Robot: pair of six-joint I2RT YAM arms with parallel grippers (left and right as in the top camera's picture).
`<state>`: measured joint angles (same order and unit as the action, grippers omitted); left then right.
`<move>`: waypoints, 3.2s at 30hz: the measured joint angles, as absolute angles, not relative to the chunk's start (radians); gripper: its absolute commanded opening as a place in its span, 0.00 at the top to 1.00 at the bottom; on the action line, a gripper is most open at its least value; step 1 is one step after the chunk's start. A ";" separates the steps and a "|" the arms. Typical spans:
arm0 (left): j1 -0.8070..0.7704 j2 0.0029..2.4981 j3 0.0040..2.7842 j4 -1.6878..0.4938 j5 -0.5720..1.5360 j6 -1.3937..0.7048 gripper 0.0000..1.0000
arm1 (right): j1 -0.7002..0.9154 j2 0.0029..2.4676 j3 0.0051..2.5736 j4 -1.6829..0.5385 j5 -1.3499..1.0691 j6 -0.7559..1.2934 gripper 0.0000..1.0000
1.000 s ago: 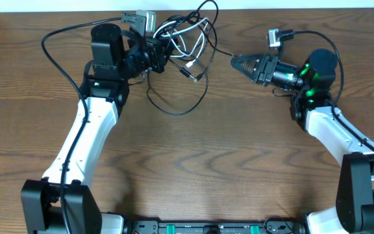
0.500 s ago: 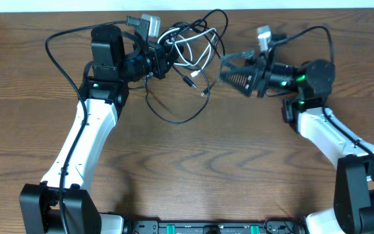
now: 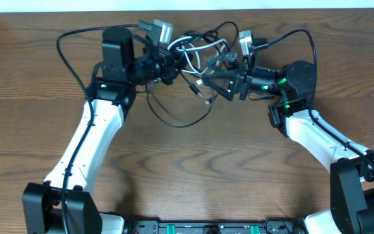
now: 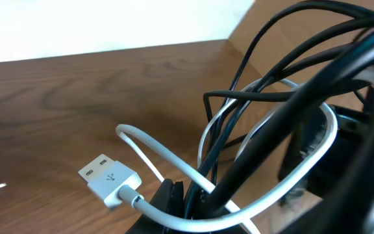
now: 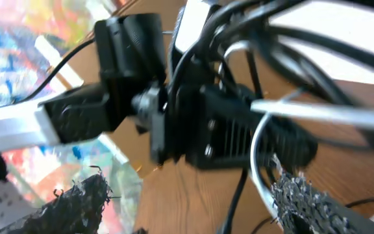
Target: Untangle cables
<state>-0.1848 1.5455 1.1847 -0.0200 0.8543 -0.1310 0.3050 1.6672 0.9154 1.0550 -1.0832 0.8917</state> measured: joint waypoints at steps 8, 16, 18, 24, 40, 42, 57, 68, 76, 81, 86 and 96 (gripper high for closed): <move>-0.244 1.546 1.185 -0.022 0.839 -0.129 0.93 | 0.323 1.667 0.915 1.054 -0.995 0.908 0.23; -0.258 1.546 1.185 -0.027 0.836 -0.130 0.93 | 0.317 1.667 0.915 0.980 -0.908 0.915 0.25; -0.258 1.546 1.185 -0.033 0.835 -0.131 0.92 | 0.317 1.666 0.916 0.934 -0.877 0.915 0.21; -0.257 1.546 1.185 -0.035 0.842 -0.131 0.92 | 0.316 1.664 0.916 0.884 -0.761 0.909 0.19; -0.318 1.546 1.185 -0.033 0.855 -0.100 0.92 | 0.323 1.664 0.916 0.880 -0.646 0.933 0.63; -0.322 1.546 1.185 -0.033 0.850 -0.093 0.93 | 0.325 1.664 0.916 0.879 -0.639 0.939 0.87; -0.317 1.545 1.185 -0.164 0.526 -0.073 0.92 | 0.308 1.664 0.916 0.876 -0.741 0.955 0.99; -0.189 1.545 1.185 -0.184 0.419 -0.109 0.92 | 0.123 1.664 0.915 0.884 -1.056 0.984 0.99; -0.174 1.545 1.185 -0.184 0.502 -0.131 0.92 | 0.088 1.664 0.915 0.851 -1.173 0.987 0.44; -0.174 1.545 1.185 -0.184 0.610 -0.103 0.92 | 0.088 1.664 0.915 0.826 -1.190 0.983 0.37; -0.174 1.545 1.185 -0.184 0.697 -0.069 0.92 | 0.090 1.664 0.915 0.826 -1.195 0.981 0.34; -0.174 1.545 1.185 -0.176 0.835 -0.017 0.92 | 0.150 1.664 0.915 0.826 -1.143 0.975 0.34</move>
<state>-0.1741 1.5448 1.1847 -0.1761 0.8352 -0.0170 0.1505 1.6638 0.9154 0.8265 -1.1427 0.9752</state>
